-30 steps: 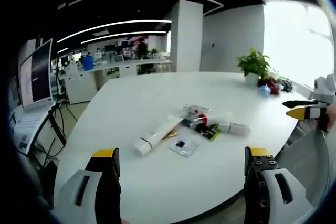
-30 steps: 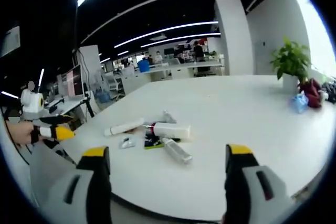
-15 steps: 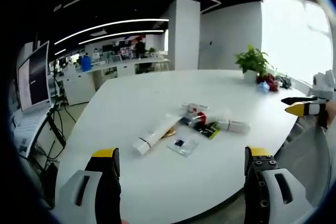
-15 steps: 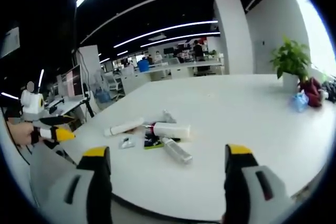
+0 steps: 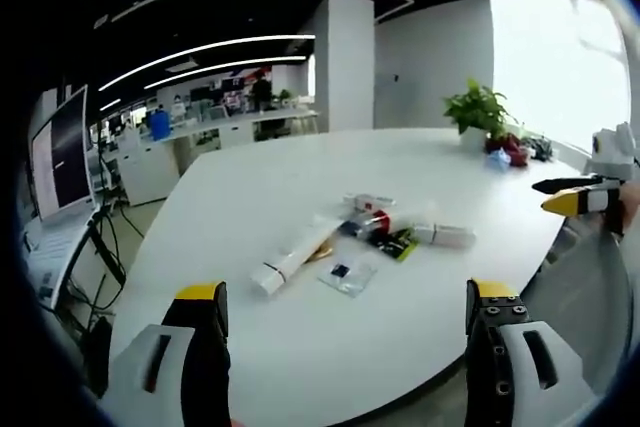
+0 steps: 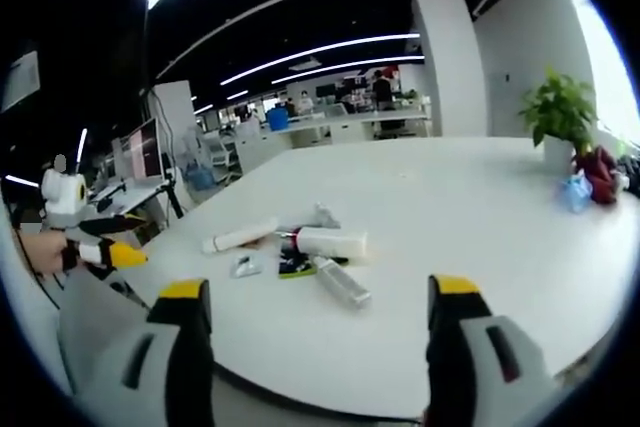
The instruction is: Arrange the skincare products in the storage area until every visible bottle or jar stands upright without overlapping.
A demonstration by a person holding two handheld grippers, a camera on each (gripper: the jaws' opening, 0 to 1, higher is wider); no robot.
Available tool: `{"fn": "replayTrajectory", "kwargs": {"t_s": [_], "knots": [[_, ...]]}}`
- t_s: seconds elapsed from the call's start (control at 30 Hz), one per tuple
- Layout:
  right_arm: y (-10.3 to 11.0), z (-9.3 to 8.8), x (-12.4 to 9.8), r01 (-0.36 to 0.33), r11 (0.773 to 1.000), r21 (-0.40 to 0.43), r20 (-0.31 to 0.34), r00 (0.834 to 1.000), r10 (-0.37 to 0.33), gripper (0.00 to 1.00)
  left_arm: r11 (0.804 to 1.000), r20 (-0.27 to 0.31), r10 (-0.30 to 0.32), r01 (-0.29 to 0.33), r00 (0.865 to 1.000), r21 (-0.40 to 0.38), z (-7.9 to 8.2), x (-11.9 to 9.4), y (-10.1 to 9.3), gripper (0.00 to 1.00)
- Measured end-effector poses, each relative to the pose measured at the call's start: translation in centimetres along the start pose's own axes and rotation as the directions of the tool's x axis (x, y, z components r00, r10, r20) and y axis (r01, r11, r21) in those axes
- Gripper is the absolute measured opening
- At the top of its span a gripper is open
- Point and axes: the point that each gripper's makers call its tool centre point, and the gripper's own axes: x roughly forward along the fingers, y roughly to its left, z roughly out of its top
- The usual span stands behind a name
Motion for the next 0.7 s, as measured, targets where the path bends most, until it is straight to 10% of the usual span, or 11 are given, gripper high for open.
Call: {"fn": "replayTrajectory", "kwargs": {"t_s": [0.7], "knots": [[0.14,-0.64,0.28,0.004,1.0,-0.019,-0.044,0.999,-0.005,0.88,1.0,-0.001,-0.006,0.006,1.0,-0.008,-0.12,-0.01,0.07,0.97]]}}
